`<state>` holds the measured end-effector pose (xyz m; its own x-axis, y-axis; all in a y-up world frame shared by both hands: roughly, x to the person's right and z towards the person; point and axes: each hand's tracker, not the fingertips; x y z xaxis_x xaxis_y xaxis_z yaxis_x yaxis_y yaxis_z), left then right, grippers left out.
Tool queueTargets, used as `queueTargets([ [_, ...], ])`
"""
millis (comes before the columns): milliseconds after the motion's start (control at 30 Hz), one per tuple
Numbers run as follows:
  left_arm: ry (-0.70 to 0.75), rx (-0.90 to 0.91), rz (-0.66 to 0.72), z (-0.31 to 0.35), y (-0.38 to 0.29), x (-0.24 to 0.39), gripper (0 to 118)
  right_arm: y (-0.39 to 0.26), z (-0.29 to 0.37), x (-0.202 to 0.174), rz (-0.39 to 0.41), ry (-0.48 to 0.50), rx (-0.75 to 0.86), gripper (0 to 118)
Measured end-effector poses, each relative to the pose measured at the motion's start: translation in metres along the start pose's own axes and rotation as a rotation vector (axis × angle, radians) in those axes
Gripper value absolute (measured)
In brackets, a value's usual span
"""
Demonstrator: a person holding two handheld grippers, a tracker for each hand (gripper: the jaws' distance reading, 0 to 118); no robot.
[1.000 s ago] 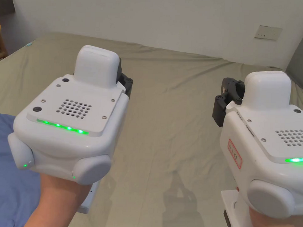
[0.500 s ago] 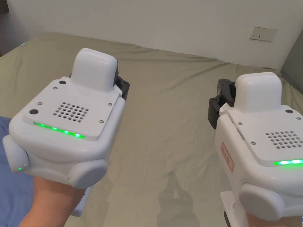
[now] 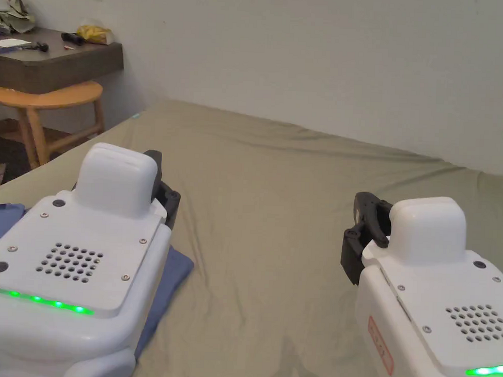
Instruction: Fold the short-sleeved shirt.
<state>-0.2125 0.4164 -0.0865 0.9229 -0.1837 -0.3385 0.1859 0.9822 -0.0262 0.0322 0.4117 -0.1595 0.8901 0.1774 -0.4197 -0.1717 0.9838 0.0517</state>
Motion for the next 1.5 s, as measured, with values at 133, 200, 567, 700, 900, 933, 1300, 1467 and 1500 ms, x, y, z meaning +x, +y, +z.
queueTargets([
  [133,0.114,-0.026,0.027,0.02,0.002,-0.049,0,0.006,-0.016,-0.037,-0.008,0.125,0.018,1],
  [200,0.187,-0.031,0.005,0.032,0.004,-0.069,0,0.011,-0.021,-0.055,-0.02,0.184,0.041,1],
  [567,0.336,-0.092,0.031,0.051,-0.022,-0.116,0,0.008,-0.04,-0.131,-0.035,0.386,-0.012,1],
  [700,0.286,-0.153,0.038,0.034,-0.041,-0.116,0,0.005,-0.046,-0.133,0.006,0.364,-0.024,1],
  [900,0.174,-0.358,0.101,-0.024,-0.096,-0.116,0,-0.008,-0.063,-0.122,0.049,0.323,-0.081,1],
  [933,0.161,-0.401,0.111,-0.037,-0.108,-0.117,0,-0.011,-0.068,-0.119,0.058,0.313,-0.091,1],
  [1300,0.067,-0.811,0.262,-0.185,-0.257,-0.126,0,-0.054,-0.118,-0.083,0.055,0.15,-0.25,1],
  [1467,0.1,-0.967,0.25,-0.23,-0.32,-0.123,108,-0.066,-0.13,-0.071,0.056,0.115,-0.279,1],
  [1500,0.124,-0.997,0.23,-0.235,-0.327,-0.122,112,-0.068,-0.132,-0.07,0.06,0.113,-0.285,1],
])
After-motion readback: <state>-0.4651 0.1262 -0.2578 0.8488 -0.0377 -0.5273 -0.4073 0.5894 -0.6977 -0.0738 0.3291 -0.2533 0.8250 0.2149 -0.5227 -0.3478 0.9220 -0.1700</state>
